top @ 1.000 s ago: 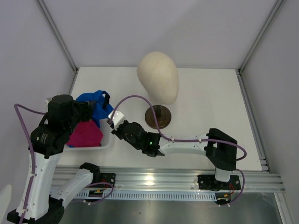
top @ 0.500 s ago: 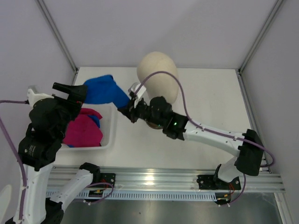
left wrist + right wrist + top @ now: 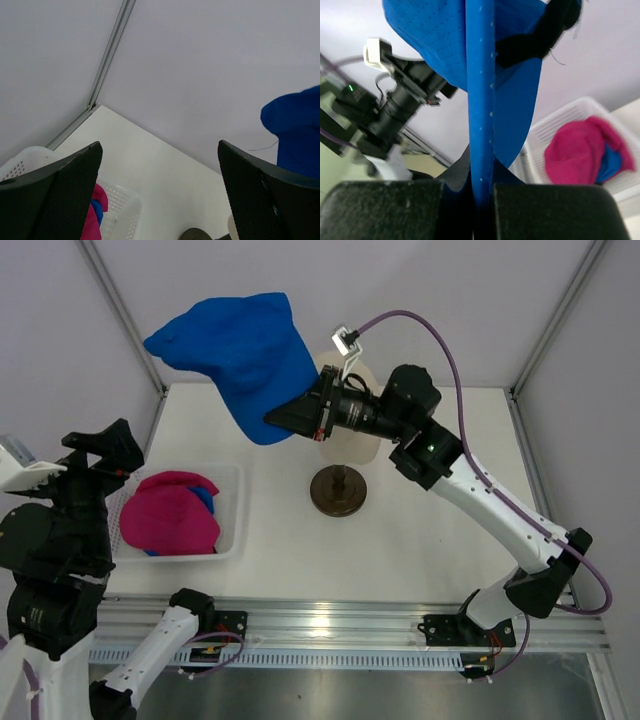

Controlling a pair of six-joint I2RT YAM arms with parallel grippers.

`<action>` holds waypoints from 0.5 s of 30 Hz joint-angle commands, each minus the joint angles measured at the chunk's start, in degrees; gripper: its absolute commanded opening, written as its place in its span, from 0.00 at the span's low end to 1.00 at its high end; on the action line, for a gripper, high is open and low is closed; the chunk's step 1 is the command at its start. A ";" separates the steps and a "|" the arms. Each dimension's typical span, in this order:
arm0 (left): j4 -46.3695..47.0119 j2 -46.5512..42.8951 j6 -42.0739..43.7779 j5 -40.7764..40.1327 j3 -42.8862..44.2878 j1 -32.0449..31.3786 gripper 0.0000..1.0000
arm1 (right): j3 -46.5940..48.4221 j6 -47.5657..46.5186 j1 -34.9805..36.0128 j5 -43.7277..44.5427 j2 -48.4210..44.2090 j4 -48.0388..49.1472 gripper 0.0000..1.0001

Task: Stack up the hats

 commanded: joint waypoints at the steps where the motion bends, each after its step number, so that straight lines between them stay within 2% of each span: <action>1: 4.03 2.83 5.82 1.42 -1.69 -0.25 0.99 | 11.37 13.65 -3.17 -4.11 4.12 -13.60 0.00; 2: 4.20 3.19 5.73 2.04 -1.87 -0.25 1.00 | 11.94 15.14 -4.22 -6.72 4.39 -16.00 0.00; 5: 6.13 4.42 5.12 4.67 -4.41 -0.25 1.00 | 9.59 21.11 -7.83 -10.95 3.35 -12.17 0.00; 11: 9.47 8.28 4.68 13.63 -5.65 -0.25 0.99 | 9.05 22.35 -12.05 -10.95 -0.69 -14.44 0.00; 15: 12.63 10.13 4.41 16.81 -5.91 -0.25 0.99 | 8.87 24.38 -14.51 -11.58 -2.11 -16.37 0.00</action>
